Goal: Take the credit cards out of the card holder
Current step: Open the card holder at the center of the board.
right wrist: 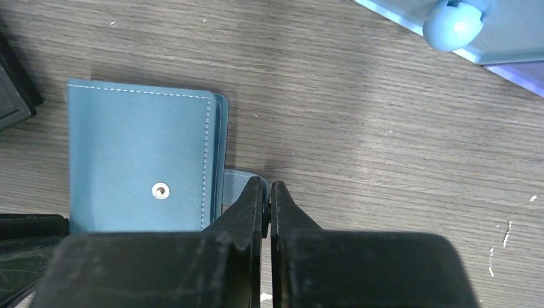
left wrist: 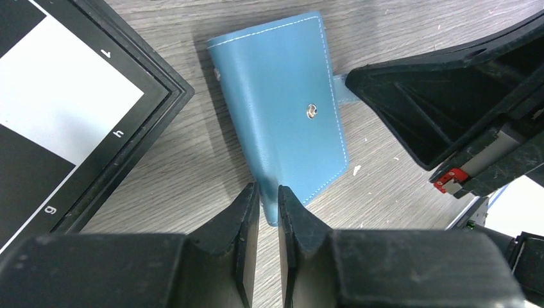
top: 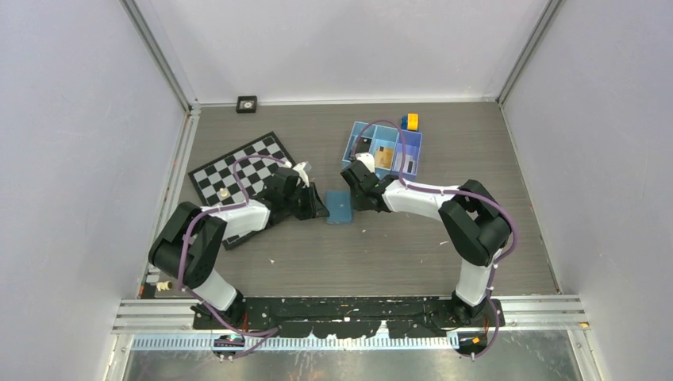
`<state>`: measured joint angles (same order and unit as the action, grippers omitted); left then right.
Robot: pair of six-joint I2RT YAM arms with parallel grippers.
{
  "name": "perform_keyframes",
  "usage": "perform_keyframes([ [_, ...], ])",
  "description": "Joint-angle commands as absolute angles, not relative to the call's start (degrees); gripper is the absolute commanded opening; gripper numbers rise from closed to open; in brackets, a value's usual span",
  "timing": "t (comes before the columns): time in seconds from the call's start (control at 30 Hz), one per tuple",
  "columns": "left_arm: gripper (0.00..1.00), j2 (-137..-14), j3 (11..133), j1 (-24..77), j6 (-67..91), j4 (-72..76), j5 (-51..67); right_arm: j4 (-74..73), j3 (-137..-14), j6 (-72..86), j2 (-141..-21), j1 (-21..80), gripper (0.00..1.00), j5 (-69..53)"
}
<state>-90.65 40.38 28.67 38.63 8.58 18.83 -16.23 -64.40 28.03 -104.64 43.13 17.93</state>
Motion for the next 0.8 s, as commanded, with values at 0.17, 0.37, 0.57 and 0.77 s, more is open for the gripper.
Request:
perform_keyframes([
  [0.17, 0.54, -87.2, 42.8, 29.1, 35.4, 3.6, 14.1, -6.2, -58.5, 26.7, -95.2, 43.1, 0.0, 15.3],
  [0.37, 0.77, -86.4, 42.2, 30.6, 34.7, 6.2, 16.3, -0.6, -54.3, 26.6, -90.5, 43.1, 0.0, 9.4],
  [0.57, 0.84, -86.4, 41.9, 31.8, 33.5, 9.1, 19.6, 2.0, -53.1, 26.3, -89.3, 43.3, 0.0, 6.3],
  [0.77, 0.86, -87.4, 42.6, 32.0, 33.0, 8.6, 19.9, 3.1, -52.5, 26.1, -88.5, 43.5, 0.0, 4.6],
])
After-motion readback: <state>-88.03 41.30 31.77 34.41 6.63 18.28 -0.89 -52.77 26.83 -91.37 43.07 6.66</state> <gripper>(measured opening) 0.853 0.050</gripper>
